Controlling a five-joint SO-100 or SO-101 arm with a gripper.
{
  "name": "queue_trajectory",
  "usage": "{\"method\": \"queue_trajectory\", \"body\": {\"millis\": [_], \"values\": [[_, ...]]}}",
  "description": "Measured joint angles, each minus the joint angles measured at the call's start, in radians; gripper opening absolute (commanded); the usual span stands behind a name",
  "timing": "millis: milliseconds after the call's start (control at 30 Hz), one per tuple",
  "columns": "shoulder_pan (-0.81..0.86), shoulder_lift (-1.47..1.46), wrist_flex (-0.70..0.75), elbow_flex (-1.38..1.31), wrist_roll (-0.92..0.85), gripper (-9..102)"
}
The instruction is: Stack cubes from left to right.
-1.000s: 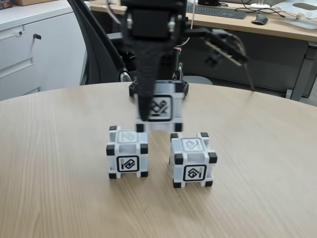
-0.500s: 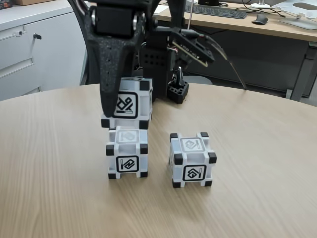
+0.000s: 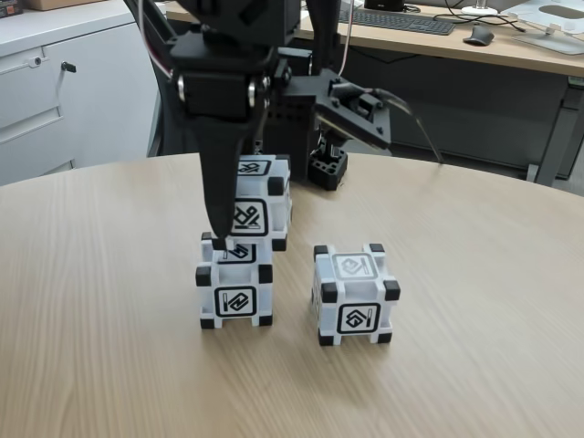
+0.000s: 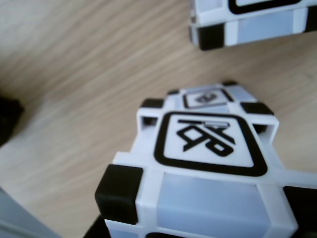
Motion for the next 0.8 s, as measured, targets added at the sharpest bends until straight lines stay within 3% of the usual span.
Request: {"method": "queue_trajectory", "body": {"millis": [800], "values": [[-0.005,0.120,0.008,0.000,0.063,0]]}}
